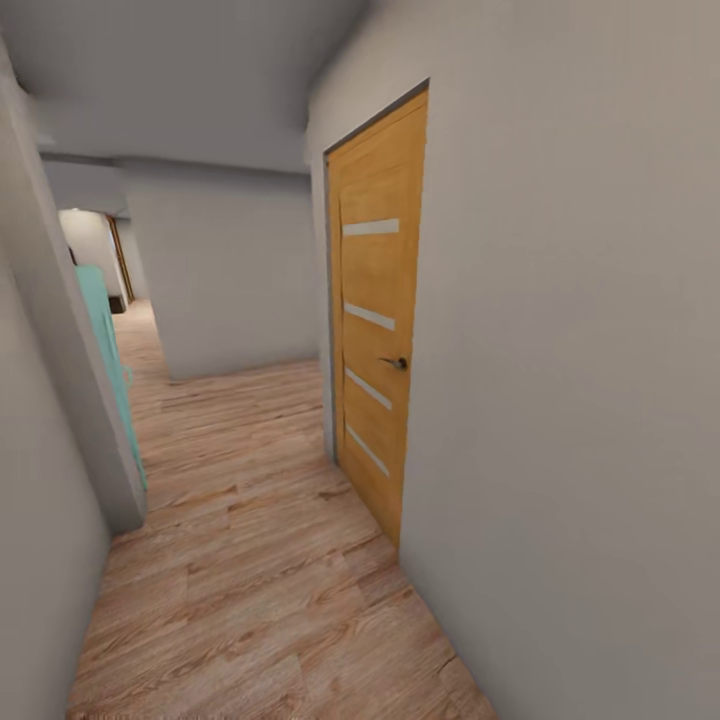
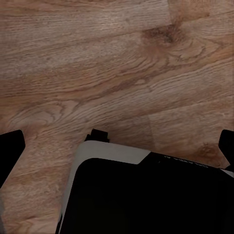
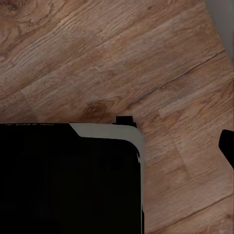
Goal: Move the two storage containers from the living room to the garage. In the garage, place one container on the floor and stack the other container on top of it (either order is fine).
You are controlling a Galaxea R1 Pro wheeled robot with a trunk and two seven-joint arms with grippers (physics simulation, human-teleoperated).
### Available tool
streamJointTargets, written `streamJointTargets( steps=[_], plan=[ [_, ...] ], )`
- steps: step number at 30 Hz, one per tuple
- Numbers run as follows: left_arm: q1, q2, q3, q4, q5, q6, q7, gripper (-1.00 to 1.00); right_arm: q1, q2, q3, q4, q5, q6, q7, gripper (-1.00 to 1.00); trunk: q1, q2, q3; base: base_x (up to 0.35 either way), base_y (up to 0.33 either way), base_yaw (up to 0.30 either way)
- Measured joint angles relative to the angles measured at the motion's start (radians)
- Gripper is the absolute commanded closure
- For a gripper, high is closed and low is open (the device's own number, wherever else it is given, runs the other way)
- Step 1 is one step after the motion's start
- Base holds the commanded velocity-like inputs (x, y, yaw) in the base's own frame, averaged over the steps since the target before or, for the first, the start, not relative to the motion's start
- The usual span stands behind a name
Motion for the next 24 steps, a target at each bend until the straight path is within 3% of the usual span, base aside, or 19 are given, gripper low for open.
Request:
streamJointTargets(
  steps=[24],
  plan=[
    [0.0, 0.0, 0.0, 0.0, 0.0, 0.0, 0.0, -1.0, 0.0, 0.0, 0.0, 0.0, 0.0, 0.0, 0.0, -1.0, 0.0, 0.0, 0.0, 0.0, 0.0, 0.269]
  ],
)
